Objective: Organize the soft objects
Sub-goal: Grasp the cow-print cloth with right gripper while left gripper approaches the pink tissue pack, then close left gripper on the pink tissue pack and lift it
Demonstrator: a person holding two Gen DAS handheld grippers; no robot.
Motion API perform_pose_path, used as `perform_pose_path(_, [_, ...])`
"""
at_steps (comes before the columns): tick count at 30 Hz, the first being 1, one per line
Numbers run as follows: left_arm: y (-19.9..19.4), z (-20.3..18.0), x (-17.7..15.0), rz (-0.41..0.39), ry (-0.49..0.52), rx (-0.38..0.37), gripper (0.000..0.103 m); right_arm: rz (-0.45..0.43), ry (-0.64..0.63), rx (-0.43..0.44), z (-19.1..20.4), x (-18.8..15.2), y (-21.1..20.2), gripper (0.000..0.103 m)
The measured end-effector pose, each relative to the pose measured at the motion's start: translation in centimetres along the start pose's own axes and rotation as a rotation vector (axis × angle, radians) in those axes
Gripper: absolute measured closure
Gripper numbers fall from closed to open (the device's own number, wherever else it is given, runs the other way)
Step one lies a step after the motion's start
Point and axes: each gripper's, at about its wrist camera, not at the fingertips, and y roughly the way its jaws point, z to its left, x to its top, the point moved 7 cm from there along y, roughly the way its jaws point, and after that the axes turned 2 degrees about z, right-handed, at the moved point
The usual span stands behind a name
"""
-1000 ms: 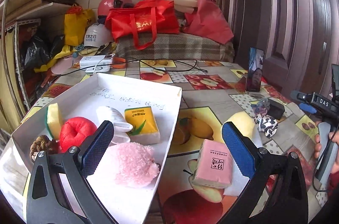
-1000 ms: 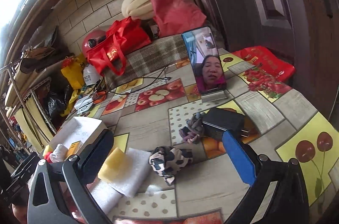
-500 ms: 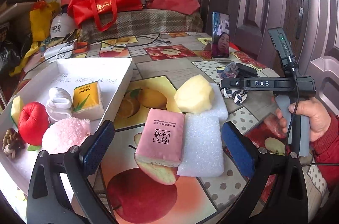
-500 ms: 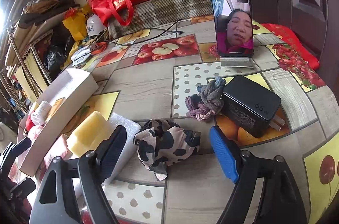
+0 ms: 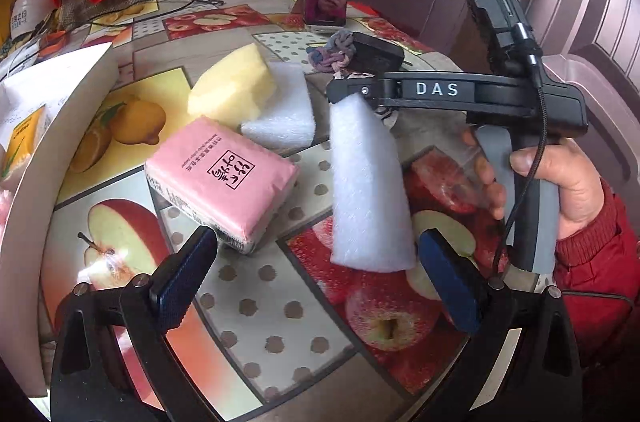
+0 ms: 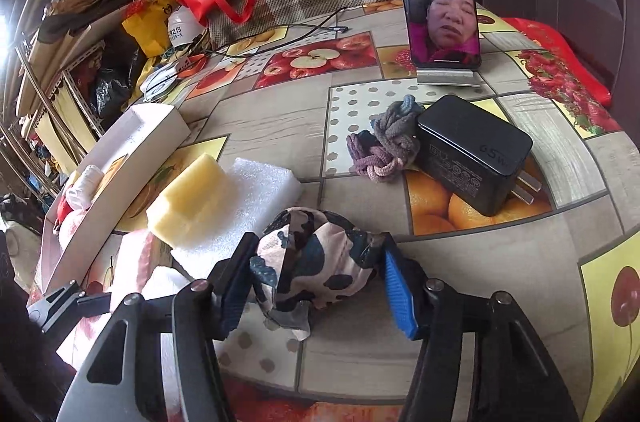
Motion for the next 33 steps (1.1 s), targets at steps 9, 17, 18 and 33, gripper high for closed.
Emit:
perform_pose_path(9, [-1.9,7.7,2.4,-0.088,-0.289,0.228,0.001,-0.026,0.073,0.034,-1.4,0.3,-0.8,0.043])
perform_pose_path(17, [2.0,7.4,3.7,-0.027,-0.263,0.363,0.001,-0.036,0.065,0.05,-1.2,0.3,-0.8,0.043])
perform_pose_path(18, [2.3,7.8,3.4,-0.008,-0.277,0.353,0.002,-0.034,0.066,0.048,-1.2,0.3,-0.8,0.043])
perform_pose_path(33, [0.4,6.9,2.2,-0.047,-0.222,0.284,0.038,-0.074,0.05,0.049,-0.9,0.5,-1.4,0.045])
